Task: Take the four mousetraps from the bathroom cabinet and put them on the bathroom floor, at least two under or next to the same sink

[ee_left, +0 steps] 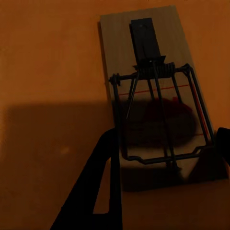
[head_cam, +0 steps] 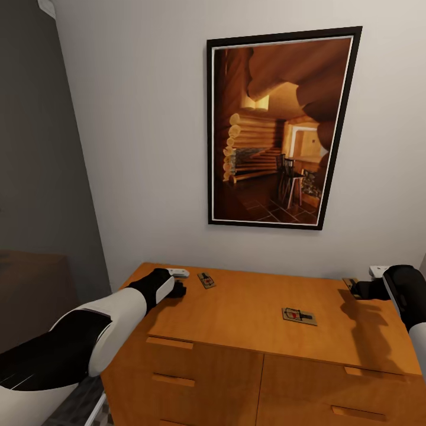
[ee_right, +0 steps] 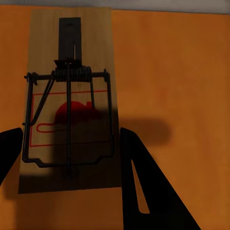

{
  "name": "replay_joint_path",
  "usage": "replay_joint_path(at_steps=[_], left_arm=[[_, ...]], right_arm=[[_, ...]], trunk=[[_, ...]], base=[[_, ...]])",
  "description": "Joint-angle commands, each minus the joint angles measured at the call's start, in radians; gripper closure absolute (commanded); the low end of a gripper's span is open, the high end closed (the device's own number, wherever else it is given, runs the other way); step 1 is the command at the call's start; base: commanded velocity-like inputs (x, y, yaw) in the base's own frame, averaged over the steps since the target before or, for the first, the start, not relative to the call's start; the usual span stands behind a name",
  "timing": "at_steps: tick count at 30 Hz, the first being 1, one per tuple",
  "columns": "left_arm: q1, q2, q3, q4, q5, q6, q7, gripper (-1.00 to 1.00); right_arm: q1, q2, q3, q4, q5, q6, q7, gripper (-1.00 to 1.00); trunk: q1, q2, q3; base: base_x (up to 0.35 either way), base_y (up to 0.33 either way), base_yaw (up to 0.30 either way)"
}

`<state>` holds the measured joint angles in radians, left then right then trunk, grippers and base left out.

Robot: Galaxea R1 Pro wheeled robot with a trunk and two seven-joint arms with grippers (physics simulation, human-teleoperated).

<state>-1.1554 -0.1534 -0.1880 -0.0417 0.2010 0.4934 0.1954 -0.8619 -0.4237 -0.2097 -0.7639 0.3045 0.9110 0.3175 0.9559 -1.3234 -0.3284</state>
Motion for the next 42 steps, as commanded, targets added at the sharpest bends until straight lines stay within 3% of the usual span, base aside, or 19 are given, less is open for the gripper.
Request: replay_joint_path(at_steps=[1,10,17,22,29,35,42], left_arm=[[0.0,0.0,-0.01,0.031,0.011,0.005,0.004,1.0],[0.0,0.001,-0.01,0.02,0.011,-0.023,0.005,1.0],[0.0,0.004,-0.011,-0.059,0.017,-0.034,-0.004,1.0],[0.0,0.005,-0.01,-0.154,0.02,0.04,-0.006,1.0],[0.0,0.006,-0.008,-0.376,0.021,0.194,-0.007,1.0],[0.0,0.006,-0.01,-0.44,0.021,0.239,-0.008,1.0],[0.0,0.005,-0.01,-0.449,0.021,0.248,-0.008,1.0]], right_arm=[[-0.001,0.0,-0.002,-0.001,0.008,0.003,0.006,1.0],[-0.001,0.0,-0.002,0.0,0.008,0.003,0.005,1.0],[-0.001,0.0,-0.003,0.0,0.008,0.003,0.005,1.0],[-0.001,0.0,-0.003,0.0,0.008,0.003,0.005,1.0],[0.0,0.0,-0.003,0.0,0.008,0.003,0.005,1.0],[-0.001,0.0,-0.003,0.0,0.009,0.003,0.006,1.0],[-0.001,0.0,-0.002,0.0,0.008,0.003,0.006,1.0]], trunk=[[0.0,-0.001,-0.002],[0.0,-0.001,-0.002],[0.0,-0.001,-0.002],[0.0,-0.001,-0.002],[0.0,-0.001,-0.002],[0.0,-0.001,-0.002],[0.0,-0.001,-0.002]], base=[[0.0,0.0,0.0],[0.0,0.0,0.0],[0.0,0.0,0.0],[0.0,0.0,0.0],[0.0,0.0,0.0],[0.0,0.0,0.0],[0.0,0.0,0.0]])
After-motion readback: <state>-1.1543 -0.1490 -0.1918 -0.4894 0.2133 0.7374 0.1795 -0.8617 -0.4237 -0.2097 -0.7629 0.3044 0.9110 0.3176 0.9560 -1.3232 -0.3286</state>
